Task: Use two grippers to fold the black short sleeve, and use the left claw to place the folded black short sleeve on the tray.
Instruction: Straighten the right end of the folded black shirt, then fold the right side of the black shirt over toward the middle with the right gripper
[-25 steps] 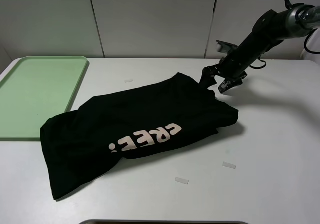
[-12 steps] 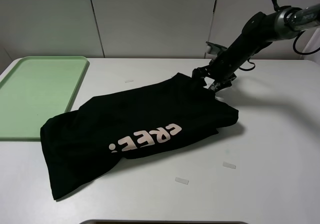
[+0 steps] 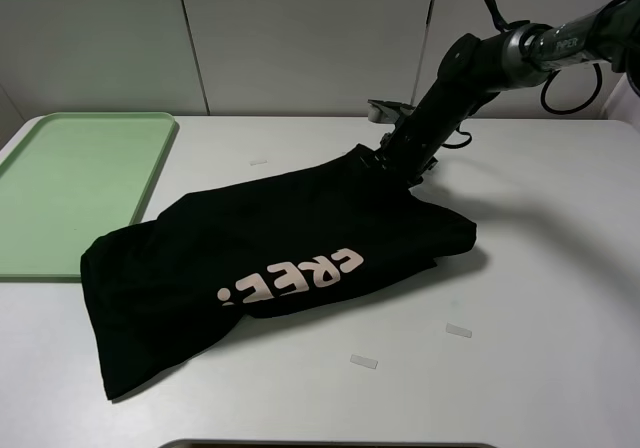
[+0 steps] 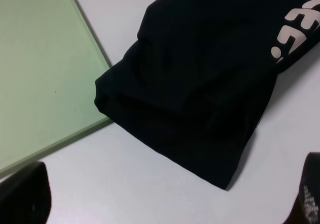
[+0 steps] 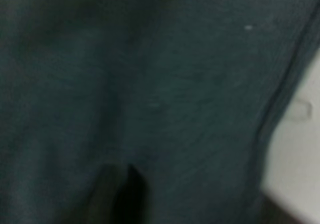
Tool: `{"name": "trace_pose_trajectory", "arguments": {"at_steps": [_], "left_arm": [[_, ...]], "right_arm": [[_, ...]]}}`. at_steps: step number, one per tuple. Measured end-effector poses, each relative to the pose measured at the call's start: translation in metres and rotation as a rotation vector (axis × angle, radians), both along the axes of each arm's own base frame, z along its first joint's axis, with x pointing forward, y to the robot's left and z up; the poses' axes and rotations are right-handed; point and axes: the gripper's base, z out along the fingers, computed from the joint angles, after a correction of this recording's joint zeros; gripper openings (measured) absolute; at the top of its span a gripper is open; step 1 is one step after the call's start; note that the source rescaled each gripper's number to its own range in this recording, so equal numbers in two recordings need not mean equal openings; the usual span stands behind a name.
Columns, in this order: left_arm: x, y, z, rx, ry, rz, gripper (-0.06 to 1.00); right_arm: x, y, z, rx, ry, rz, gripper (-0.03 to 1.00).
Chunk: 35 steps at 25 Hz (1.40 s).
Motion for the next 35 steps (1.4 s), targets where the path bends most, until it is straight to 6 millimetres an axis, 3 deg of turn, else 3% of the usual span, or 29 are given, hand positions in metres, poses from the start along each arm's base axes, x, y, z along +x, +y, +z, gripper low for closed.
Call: {"name": "trace_pose_trajectory", "arguments": {"at_steps": [1, 3, 9, 17, 22, 25, 31, 35], "left_arm": [[0.000, 0.000, 0.000, 0.000, 0.000, 0.000, 1.00], [0.000, 0.000, 0.000, 0.000, 0.000, 0.000, 1.00], [0.000, 0.000, 0.000, 0.000, 0.000, 0.000, 1.00], [0.000, 0.000, 0.000, 0.000, 0.000, 0.000, 1.00], [0.000, 0.000, 0.000, 0.000, 0.000, 0.000, 1.00], [0.000, 0.000, 0.000, 0.000, 0.000, 0.000, 1.00], [0.000, 0.000, 0.000, 0.000, 0.000, 0.000, 1.00], [0.000, 0.000, 0.000, 0.000, 0.000, 0.000, 1.00]], "right_arm": [[0.000, -0.001, -0.001, -0.021, 0.003, 0.001, 0.17], [-0.001, -0.004, -0.002, -0.048, 0.009, -0.002, 0.00], [-0.001, -0.014, 0.002, -0.178, 0.000, -0.011, 0.00], [0.008, -0.047, 0.035, -0.485, -0.150, -0.049, 0.00], [0.011, -0.058, 0.048, -0.584, -0.200, -0.120, 0.00], [0.007, -0.054, 0.059, -0.623, -0.214, -0.133, 0.00], [-0.009, -0.024, 0.101, -0.654, -0.301, -0.156, 0.00], [-0.017, -0.013, 0.112, -0.659, -0.311, -0.180, 0.00]]}}
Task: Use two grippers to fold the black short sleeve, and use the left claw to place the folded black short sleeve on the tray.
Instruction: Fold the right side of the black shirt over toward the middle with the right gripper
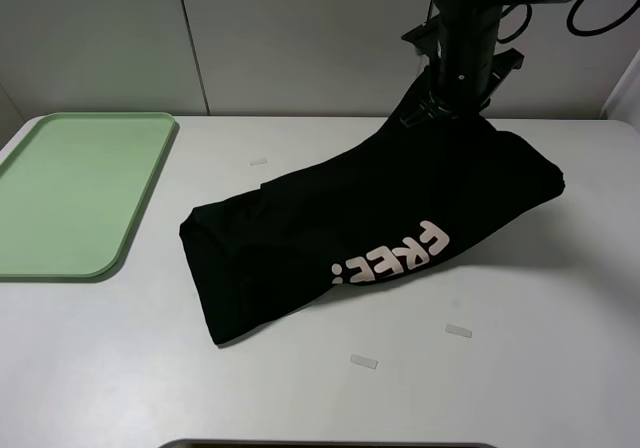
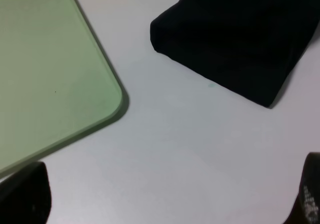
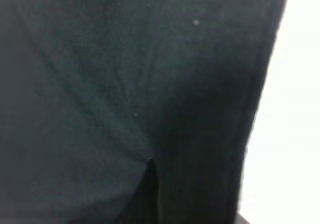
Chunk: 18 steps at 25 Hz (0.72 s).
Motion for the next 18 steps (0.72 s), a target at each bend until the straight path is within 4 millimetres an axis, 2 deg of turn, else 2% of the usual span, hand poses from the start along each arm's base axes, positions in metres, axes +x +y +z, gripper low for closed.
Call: {"name": "trace_pose_trajectory", "arguments": {"at_steps": [12, 18], "left_arm": [[0.000, 0.000, 0.000, 0.000, 0.000, 0.000, 1.00], [0.000, 0.000, 0.000, 0.001, 0.000, 0.001, 1.00]], "right_arm": [[-0.012, 0.024, -0.007, 0.062, 0.027, -0.123, 0.00], [-0.021, 0.052, -0.018, 0.178, 0.078, -0.129, 0.04]]}}
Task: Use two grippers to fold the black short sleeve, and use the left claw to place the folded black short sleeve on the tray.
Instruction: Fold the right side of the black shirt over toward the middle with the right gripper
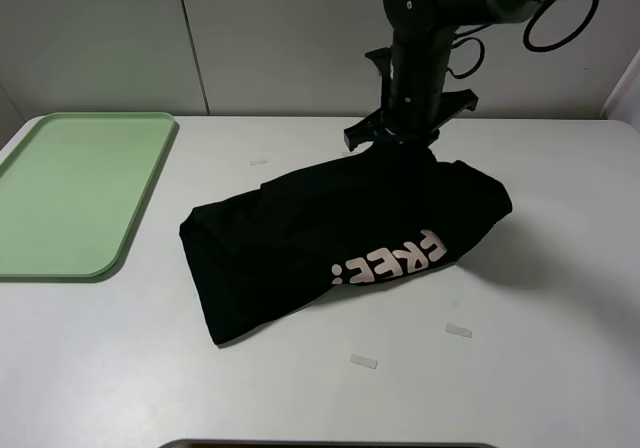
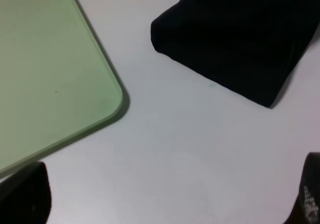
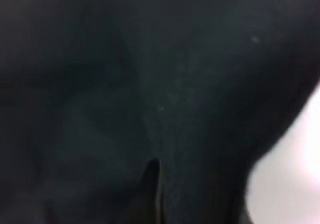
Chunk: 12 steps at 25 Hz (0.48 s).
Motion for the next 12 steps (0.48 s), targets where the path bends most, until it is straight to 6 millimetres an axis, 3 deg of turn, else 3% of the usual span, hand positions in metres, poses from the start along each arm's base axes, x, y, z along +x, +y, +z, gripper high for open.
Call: {"name": "trace_pose_trajectory", "arguments": {"at_steps": [7, 12], "left_arm": [[0.000, 0.000, 0.000, 0.029, -0.010, -0.021, 1.00], [0.000, 0.000, 0.000, 0.062, -0.021, -0.046, 1.00]], "right_arm": [[0.000, 0.019, -0.017, 0.037, -0.016, 0.035, 0.10], [-0.003, 0.034, -0.047, 0.020, 0.012, 0.075, 0.12]]}}
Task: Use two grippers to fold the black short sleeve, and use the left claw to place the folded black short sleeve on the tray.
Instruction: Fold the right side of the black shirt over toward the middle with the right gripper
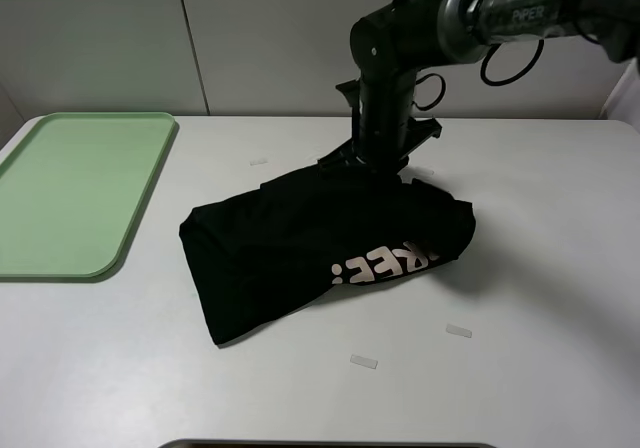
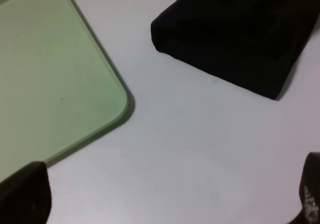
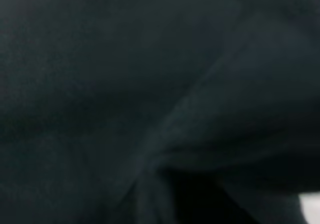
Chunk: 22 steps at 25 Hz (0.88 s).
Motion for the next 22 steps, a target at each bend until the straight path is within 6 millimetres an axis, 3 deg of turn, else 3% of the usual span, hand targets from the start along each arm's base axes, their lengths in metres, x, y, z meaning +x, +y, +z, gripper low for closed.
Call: {"name": "trace_pose_trajectory", "arguments": {"at_steps": [6, 9, 11, 13, 14, 16, 19, 22], "left_arm": [[0.000, 0.000, 0.000, 0.005, -0.002, -0.004, 1.00], [0.000, 0.000, 0.000, 0.006, -0.002, -0.004, 1.00], [0.000, 0.000, 0.000, 0.006, -0.002, -0.004, 1.00], [0.000, 0.000, 0.000, 0.006, -0.002, -0.004, 1.00], [0.000, 0.000, 0.000, 0.006, -0.002, -0.004, 1.00], [0.000, 0.000, 0.000, 0.006, -0.002, -0.005, 1.00], [0.000, 0.000, 0.000, 0.007, -0.001, -0.005, 1.00], [0.000, 0.000, 0.000, 0.007, -0.001, -0.005, 1.00]], "right_arm": [[-0.007, 0.024, -0.010, -0.002, -0.055, 0.118, 0.12], [-0.012, 0.038, -0.009, 0.028, -0.079, 0.170, 0.19], [-0.016, 0.046, -0.009, 0.055, -0.084, 0.193, 0.34], [-0.017, 0.049, -0.009, 0.061, -0.087, 0.216, 0.59], [-0.017, 0.049, -0.009, 0.061, -0.087, 0.216, 0.59], [-0.017, 0.050, -0.009, 0.060, -0.095, 0.241, 0.85], [-0.017, 0.051, -0.009, 0.059, -0.099, 0.255, 0.97], [-0.018, 0.053, -0.005, 0.056, -0.110, 0.270, 1.00]]}}
